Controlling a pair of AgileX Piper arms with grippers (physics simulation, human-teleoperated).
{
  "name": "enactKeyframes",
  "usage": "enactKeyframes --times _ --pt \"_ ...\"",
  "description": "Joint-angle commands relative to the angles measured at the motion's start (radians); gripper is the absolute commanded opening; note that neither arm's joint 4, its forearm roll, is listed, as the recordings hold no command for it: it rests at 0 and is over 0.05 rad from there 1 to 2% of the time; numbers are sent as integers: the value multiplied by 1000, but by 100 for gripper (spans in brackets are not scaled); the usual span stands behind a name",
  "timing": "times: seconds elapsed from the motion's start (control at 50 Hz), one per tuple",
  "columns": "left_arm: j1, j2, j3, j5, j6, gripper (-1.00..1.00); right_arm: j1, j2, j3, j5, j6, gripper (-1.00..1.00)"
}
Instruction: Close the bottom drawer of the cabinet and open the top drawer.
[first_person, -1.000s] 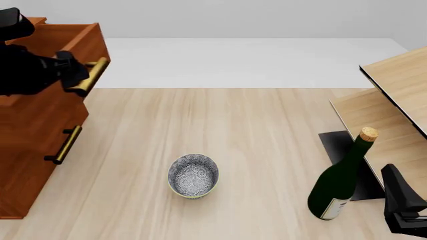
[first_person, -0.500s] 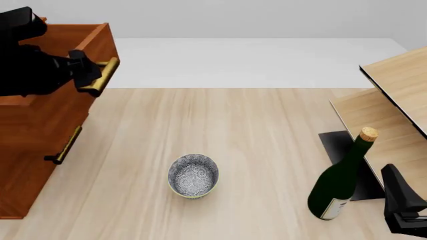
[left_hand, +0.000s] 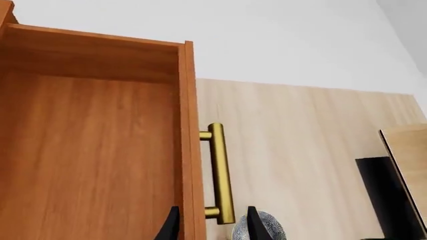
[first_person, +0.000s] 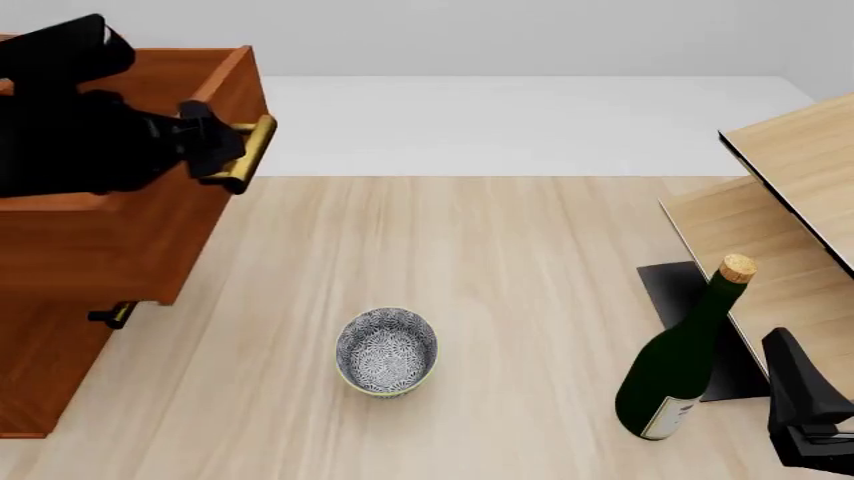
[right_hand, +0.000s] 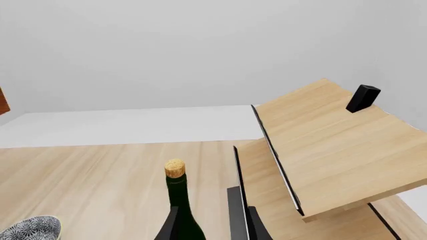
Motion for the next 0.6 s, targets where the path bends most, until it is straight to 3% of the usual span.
enactKeyframes --times 0.02,0.6 --pt "-54 46 65 -7 36 100 0 0 0 0 1 100" --pt "-170 28 83 -39 -33 100 0 0 0 -1 1 100"
